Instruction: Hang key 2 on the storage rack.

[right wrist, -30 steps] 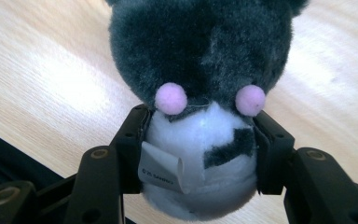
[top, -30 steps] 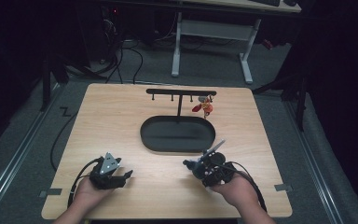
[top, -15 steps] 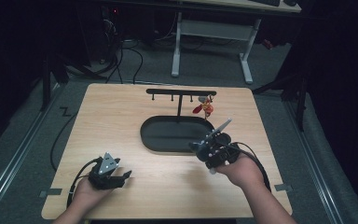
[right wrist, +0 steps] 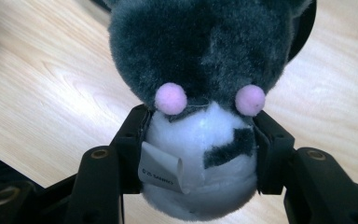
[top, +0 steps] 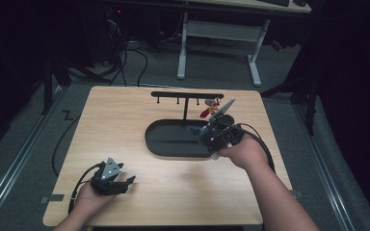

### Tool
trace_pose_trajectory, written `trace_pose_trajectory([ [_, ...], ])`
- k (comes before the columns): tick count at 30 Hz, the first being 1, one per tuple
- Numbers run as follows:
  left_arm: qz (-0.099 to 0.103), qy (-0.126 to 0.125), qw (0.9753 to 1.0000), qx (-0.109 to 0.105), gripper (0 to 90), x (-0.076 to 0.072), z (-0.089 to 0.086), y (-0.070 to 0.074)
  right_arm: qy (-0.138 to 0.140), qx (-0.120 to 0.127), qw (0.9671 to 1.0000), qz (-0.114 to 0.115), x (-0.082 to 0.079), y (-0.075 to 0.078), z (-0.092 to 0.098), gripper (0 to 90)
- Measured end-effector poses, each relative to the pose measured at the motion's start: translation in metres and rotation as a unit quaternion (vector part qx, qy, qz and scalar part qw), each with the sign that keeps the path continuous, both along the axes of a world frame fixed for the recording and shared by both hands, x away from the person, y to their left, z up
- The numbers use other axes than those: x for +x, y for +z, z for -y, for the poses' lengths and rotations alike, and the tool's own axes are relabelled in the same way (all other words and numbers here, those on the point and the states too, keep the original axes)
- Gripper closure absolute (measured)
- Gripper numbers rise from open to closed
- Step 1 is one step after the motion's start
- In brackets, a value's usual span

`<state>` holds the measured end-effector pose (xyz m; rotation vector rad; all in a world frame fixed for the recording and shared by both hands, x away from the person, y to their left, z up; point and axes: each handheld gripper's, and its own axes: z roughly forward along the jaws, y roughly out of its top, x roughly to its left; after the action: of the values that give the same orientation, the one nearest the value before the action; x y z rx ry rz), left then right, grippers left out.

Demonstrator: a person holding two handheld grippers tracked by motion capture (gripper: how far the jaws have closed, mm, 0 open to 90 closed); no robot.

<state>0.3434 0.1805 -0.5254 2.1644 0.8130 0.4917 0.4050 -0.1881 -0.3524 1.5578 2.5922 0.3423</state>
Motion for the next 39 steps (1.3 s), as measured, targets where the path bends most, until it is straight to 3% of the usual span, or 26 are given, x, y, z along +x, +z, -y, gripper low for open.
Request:
trace_pose_trajectory([
  [14, 0.000, -0.003, 1.0000, 0.002, 33.4, 0.001, 0.000, 0.000, -0.009, -0.005, 0.9998, 0.016, 0.040, 0.031, -0.014, 48.5],
  [20, 0.001, -0.005, 1.0000, 0.004, 33.4, 0.000, -0.001, 0.001, -0.013, -0.010, 0.9996, 0.025, 0.048, 0.041, -0.015, 48.5],
  [24, 0.000, -0.007, 1.0000, 0.005, 33.4, -0.001, -0.001, 0.001, -0.030, -0.021, 0.9987, 0.034, 0.052, 0.046, -0.014, 48.5],
  [29, 0.000, -0.008, 0.9999, 0.007, 33.4, -0.001, -0.001, 0.001, -0.037, -0.031, 0.9982, 0.035, 0.056, 0.039, -0.012, 48.5],
  [39, -0.002, -0.010, 0.9999, 0.007, 33.4, -0.001, 0.001, -0.001, -0.030, -0.034, 0.9990, 0.007, 0.058, 0.003, -0.016, 48.4],
])
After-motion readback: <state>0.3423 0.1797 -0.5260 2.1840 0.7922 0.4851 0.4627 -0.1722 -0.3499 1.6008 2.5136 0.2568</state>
